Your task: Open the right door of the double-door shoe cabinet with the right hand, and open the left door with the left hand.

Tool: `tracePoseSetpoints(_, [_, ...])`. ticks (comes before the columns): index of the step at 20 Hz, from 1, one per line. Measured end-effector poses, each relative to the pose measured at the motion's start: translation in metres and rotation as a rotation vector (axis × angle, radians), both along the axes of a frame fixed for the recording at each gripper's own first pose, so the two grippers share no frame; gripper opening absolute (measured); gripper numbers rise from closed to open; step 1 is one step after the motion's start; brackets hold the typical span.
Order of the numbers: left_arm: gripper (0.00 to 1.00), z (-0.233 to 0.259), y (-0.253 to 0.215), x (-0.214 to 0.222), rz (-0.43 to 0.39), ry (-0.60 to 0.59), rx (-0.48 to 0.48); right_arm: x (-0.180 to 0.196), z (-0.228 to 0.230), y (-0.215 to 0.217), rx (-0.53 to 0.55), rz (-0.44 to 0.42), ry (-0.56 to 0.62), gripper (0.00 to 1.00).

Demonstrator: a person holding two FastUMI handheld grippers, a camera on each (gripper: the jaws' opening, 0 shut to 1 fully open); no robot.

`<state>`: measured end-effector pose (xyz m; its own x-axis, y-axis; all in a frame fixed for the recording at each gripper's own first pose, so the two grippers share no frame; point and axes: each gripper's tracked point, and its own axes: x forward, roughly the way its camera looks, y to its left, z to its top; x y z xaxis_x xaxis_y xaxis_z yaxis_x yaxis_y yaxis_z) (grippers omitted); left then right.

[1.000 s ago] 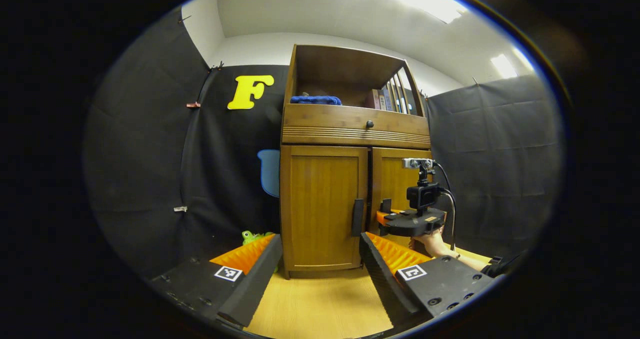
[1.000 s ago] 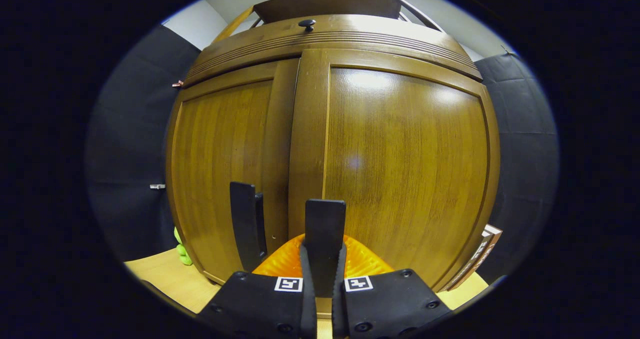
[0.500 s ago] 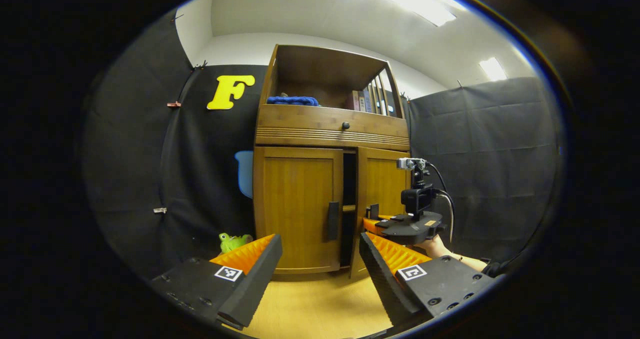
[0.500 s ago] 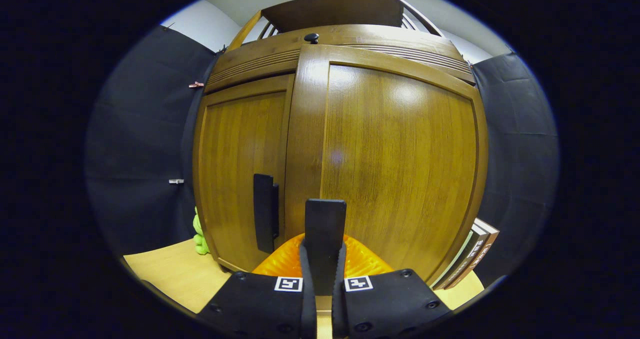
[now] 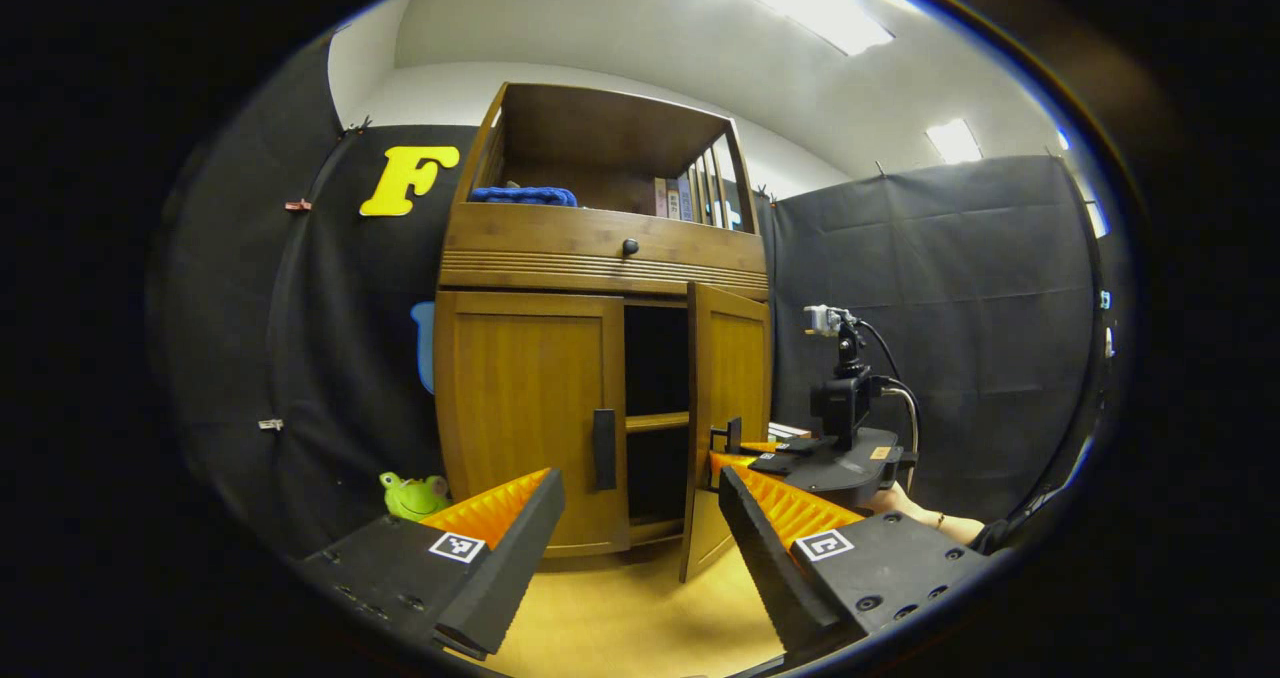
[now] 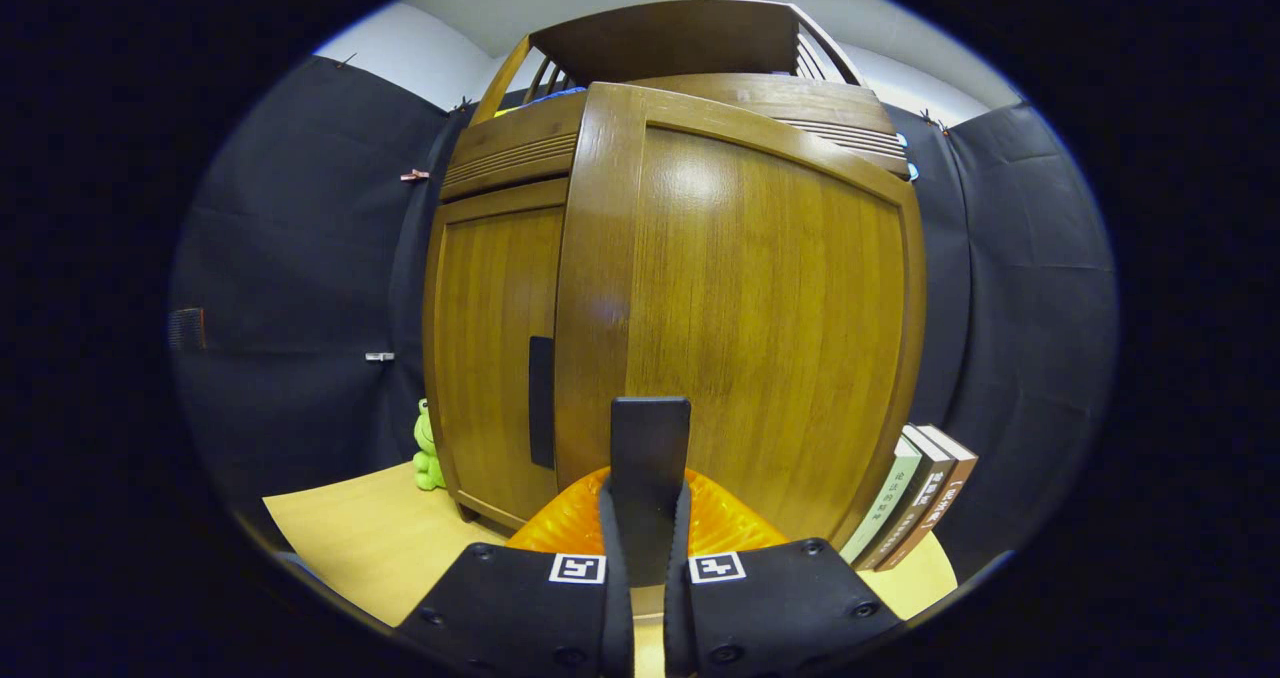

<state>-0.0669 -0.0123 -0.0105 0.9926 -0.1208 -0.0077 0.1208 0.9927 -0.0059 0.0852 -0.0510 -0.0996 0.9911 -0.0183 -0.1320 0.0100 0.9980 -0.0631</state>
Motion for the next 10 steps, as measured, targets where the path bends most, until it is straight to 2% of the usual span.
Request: tracePoseSetpoints(10, [0.97, -0.004, -0.04, 0.019, -0.103, -0.019, -0.024, -0.054, 0.007, -0.033, -0.024, -0.033, 0.023, 0.16])
